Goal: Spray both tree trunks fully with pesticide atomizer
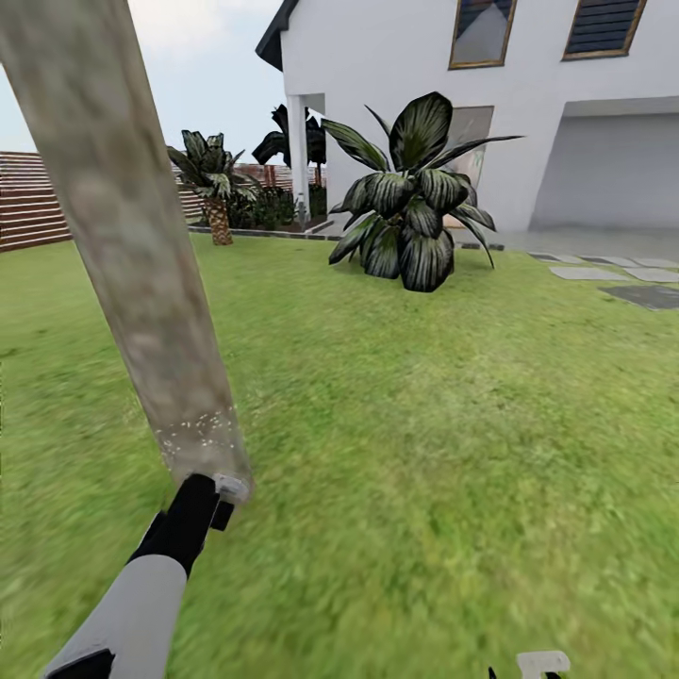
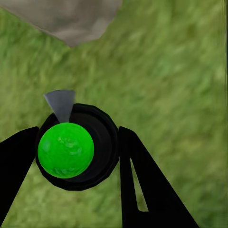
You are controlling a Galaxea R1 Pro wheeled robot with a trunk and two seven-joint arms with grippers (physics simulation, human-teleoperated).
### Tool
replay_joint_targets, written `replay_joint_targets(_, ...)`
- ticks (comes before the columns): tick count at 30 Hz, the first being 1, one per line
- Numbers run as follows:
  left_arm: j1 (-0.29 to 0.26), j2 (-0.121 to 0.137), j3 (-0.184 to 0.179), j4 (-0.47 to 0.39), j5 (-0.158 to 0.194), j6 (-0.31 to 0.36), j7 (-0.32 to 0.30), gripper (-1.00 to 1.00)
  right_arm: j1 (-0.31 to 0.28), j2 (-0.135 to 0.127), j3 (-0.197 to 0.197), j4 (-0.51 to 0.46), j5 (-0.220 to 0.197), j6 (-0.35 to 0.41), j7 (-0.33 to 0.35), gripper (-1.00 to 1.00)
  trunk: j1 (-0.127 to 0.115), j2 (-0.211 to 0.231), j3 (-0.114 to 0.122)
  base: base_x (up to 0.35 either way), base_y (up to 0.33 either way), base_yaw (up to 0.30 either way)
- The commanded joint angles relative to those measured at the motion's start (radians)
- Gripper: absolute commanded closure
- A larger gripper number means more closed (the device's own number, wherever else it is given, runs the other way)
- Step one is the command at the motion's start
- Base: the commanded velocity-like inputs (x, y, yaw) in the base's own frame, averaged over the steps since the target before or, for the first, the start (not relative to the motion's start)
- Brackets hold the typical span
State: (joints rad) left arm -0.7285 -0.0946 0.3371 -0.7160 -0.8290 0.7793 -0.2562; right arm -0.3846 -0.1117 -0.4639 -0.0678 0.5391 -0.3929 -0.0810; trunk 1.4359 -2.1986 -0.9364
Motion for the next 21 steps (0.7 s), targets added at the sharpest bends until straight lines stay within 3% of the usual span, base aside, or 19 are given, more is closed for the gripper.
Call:
replay_joint_targets(1, 0.003, 0.001, 0.009, -0.002, -0.01, -0.006, -0.009, 1.0, -0.001, 0.0, -0.006, 0.001, 0.01, -0.004, -0.005, -1.0, -0.001, 0.0, -0.001, -0.269, -0.176, 0.014)
replay_joint_targets(4, 0.021, 0.004, 0.071, 0.0, -0.009, -0.025, -0.013, 1.0, -0.001, -0.001, -0.007, -0.001, 0.01, -0.004, -0.005, -1.0, -0.001, 0.0, -0.001, -0.296, -0.131, 0.003)
replay_joint_targets(6, 0.039, 0.005, 0.079, 0.0, -0.009, -0.07, -0.013, 1.0, -0.001, -0.001, -0.007, -0.002, 0.01, -0.004, -0.005, -1.0, -0.001, 0.0, -0.001, -0.308, -0.063, 0.001)
replay_joint_targets(8, 0.064, 0.005, 0.082, 0.0, -0.011, -0.163, -0.018, 1.0, -0.001, -0.001, -0.007, -0.003, 0.01, -0.003, -0.005, -1.0, -0.001, 0.0, -0.001, -0.126, -0.013, 0.0)
replay_joint_targets(12, 0.08, 0.01, 0.076, 0.007, -0.013, -0.207, -0.031, 1.0, -0.002, -0.002, -0.006, -0.015, 0.015, -0.003, -0.002, -1.0, -0.001, 0.0, -0.001, -0.021, -0.002, 0.0)
replay_joint_targets(13, 0.079, 0.02, 0.07, 0.017, -0.014, -0.209, -0.037, 1.0, -0.002, -0.002, 0.006, -0.044, 0.03, -0.003, 0.0, -1.0, -0.001, 0.0, -0.001, -0.002, 0.0, 0.0)
replay_joint_targets(16, 0.072, 0.072, 0.038, 0.063, -0.015, -0.227, -0.144, 1.0, -0.002, -0.001, 0.113, -0.177, 0.148, 0.0, 0.018, -1.0, -0.001, 0.0, -0.001, 0.0, 0.0, 0.0)
replay_joint_targets(18, 0.07, 0.126, -0.015, 0.083, -0.017, -0.29, -0.281, 1.0, -0.002, 0.001, 0.163, -0.245, 0.212, 0.002, 0.118, -1.0, -0.001, 0.0, -0.001, 0.0, 0.0, 0.0)
replay_joint_targets(20, 0.068, 0.156, -0.055, 0.088, -0.019, -0.328, -0.385, 1.0, -0.009, 0.001, 0.176, -0.282, 0.234, 0.003, 0.293, -1.0, -0.001, 0.0, -0.001, 0.0, 0.0, 0.0)
replay_joint_targets(21, 0.067, 0.172, -0.078, 0.089, -0.021, -0.339, -0.439, 1.0, -0.027, 0.001, 0.179, -0.315, 0.241, 0.004, 0.426, -1.0, -0.001, 0.0, -0.001, 0.0, 0.0, 0.0)
